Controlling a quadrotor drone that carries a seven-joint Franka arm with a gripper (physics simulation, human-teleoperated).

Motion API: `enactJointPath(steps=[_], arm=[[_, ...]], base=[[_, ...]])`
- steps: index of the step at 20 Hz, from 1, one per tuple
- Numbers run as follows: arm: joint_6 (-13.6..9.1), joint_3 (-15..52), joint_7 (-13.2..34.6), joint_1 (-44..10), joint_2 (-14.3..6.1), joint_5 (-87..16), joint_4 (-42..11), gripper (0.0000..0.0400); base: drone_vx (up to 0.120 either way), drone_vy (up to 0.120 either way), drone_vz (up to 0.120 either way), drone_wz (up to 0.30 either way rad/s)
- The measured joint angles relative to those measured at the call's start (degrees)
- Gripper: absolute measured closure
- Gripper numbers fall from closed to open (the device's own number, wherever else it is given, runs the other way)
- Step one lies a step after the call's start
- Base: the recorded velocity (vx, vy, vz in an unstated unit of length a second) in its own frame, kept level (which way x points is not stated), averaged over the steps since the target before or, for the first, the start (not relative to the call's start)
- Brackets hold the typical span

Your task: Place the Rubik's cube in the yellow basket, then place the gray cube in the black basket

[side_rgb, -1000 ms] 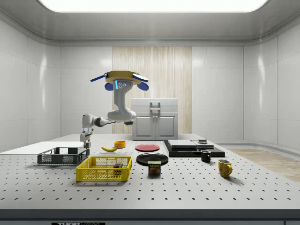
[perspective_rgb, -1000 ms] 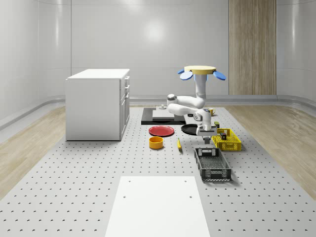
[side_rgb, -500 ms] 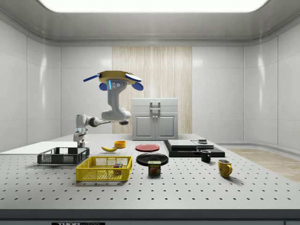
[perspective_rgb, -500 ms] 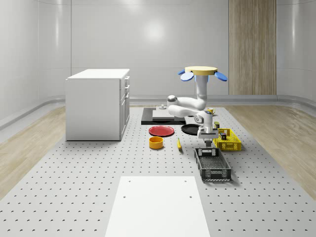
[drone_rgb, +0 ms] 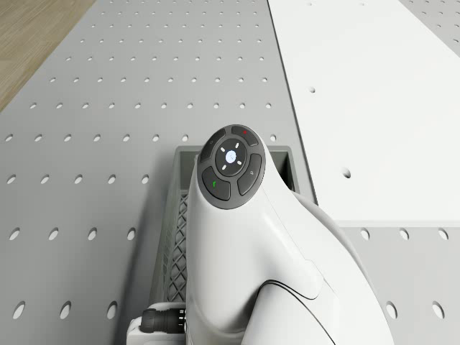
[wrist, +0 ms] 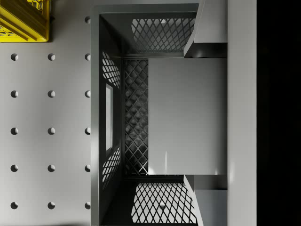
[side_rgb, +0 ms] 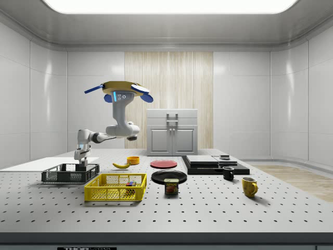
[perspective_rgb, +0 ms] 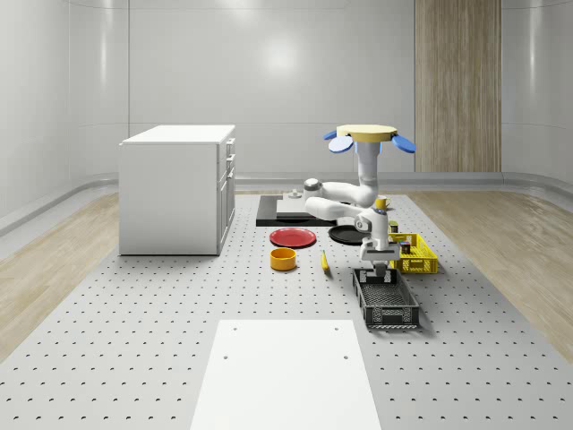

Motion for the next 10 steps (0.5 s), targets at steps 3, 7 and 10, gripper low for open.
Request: enactJointPath(steps=[3, 7, 10], arm=[[0.04, 0.0, 0.01, -0.01, -0.04, 0.02, 0.0, 0.0149], [0.67, -1.52, 0.04, -0.26, -0.11, -1.39, 0.35, 0.0149], [1.5, -3.69, 0.07, -0.65, -0.11, -3.4, 0.9, 0.0149]], base=[[0.107, 0.0, -0.013, 0.0], [0.0, 0.0, 0.0, 0.0], [0.0, 0.0, 0.0, 0.0]])
